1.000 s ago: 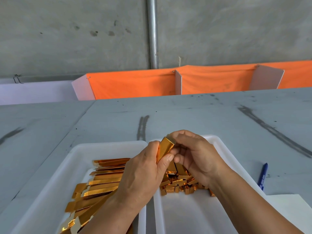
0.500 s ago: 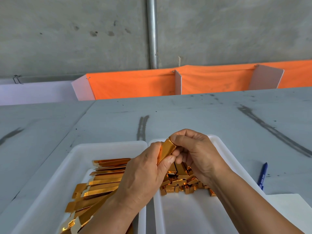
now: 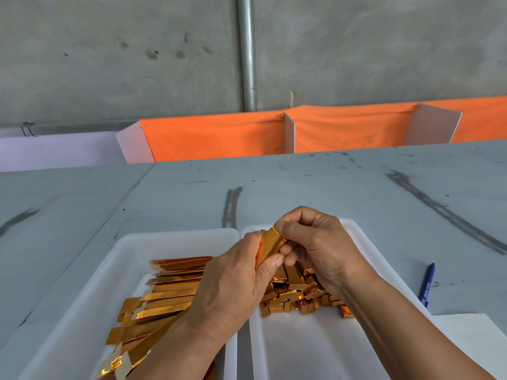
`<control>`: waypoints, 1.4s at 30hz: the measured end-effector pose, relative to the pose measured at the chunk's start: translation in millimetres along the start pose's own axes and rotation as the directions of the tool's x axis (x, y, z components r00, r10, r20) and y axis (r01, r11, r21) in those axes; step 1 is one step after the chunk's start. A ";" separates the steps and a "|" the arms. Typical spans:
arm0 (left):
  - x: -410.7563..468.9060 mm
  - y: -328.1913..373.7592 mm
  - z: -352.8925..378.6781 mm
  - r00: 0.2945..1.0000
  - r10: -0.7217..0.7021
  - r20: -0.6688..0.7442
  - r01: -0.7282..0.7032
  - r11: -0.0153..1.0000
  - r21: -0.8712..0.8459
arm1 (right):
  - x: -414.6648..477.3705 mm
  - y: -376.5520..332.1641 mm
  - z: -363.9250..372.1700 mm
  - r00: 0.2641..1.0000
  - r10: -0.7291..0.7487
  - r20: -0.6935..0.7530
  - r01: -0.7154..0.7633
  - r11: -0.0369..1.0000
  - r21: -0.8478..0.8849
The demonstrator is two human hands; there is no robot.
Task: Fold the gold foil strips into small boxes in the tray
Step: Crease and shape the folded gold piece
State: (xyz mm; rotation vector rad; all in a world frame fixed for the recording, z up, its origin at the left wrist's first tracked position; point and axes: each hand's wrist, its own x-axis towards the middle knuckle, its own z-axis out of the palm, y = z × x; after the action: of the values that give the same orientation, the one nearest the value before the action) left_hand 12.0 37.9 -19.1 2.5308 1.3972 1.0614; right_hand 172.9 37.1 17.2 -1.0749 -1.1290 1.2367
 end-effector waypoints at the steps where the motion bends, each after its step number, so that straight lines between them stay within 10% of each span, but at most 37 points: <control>1: -0.2 -0.2 -0.7 1.000 0.006 0.001 -0.006 1.000 0.012 | -0.4 -0.8 -0.3 1.000 -0.006 -0.004 0.006 1.000 -0.022; 42: 2.6 5.2 -8.3 0.999 -0.034 -0.028 0.036 0.996 0.085 | -2.1 6.0 0.7 0.976 -0.219 0.019 0.217 0.947 -0.237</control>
State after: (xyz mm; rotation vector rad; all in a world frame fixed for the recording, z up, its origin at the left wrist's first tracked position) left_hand 11.7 34.7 -9.4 2.5494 1.5197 1.0548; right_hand 171.5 35.3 11.3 -1.0964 -1.3771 0.9390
